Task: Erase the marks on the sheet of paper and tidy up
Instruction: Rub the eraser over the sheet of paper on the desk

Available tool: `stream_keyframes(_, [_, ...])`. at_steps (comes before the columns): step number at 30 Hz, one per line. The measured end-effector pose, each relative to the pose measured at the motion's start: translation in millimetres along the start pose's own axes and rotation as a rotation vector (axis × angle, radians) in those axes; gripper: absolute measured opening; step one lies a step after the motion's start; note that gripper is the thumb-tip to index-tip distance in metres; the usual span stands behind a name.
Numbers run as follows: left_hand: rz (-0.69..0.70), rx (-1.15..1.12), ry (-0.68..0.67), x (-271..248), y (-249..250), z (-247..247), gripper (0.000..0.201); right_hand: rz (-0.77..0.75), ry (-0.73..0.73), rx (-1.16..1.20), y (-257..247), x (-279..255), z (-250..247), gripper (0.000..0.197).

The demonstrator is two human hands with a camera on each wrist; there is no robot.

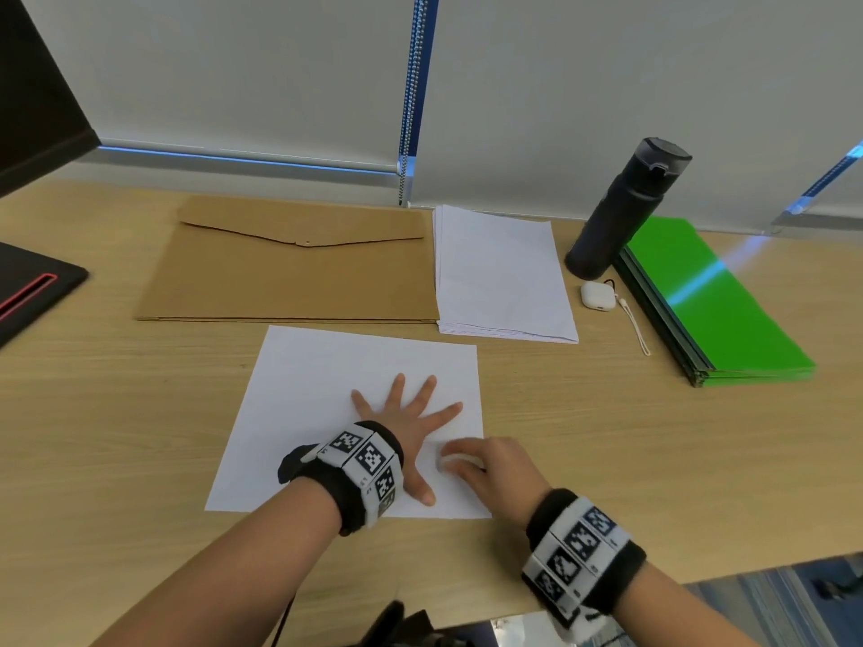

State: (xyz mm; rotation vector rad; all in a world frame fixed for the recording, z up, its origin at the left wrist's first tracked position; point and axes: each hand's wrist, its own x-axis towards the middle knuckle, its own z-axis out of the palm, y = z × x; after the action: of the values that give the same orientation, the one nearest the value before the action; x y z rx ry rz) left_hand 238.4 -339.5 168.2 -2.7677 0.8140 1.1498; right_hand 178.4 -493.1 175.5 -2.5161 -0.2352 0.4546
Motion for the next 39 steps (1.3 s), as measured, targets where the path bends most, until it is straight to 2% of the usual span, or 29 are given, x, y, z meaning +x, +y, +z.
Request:
stream_keyframes(3, [-0.005, 0.001, 0.001, 1, 1, 1, 0.121, -0.006, -0.174, -0.081, 6, -9, -10, 0.025])
stream_keyframes(5, [-0.002, 0.001, 0.001, 0, 0, 1, 0.121, -0.035, -0.171, -0.112, -2, 0, -12, 0.024])
stream_keyframes(9, [0.009, -0.014, -0.013, 0, -1, -1, 0.12, -0.07, -0.034, -0.073, -11, 14, -1, 0.022])
stream_keyframes(15, [0.0, -0.002, 0.002, 0, 0, 1, 0.121, -0.064, -0.217, -0.151, -3, 3, -14, 0.024])
stream_keyframes(20, [0.011, -0.014, -0.008, -1, -1, -1, 0.12, -0.045, -0.064, -0.071, -12, 15, -2, 0.021])
stream_keyframes(25, [-0.001, -0.001, -0.006, 0, 0, 1, 0.121, -0.004, -0.232, -0.102, -2, 1, -11, 0.024])
stream_keyframes(31, [0.003, -0.004, -0.007, -1, 0, -1, 0.12, 0.069, -0.029, 0.028, -9, 13, -1, 0.021])
stream_keyframes(36, [-0.006, 0.001, -0.008, 0, 1, 0, 0.121, 0.061, -0.2, -0.01, 0, -8, -2, 0.022])
stream_keyframes(39, [0.0, 0.003, -0.008, 0, 0, 0, 0.12, 0.099, -0.098, 0.017, -5, 10, -5, 0.02])
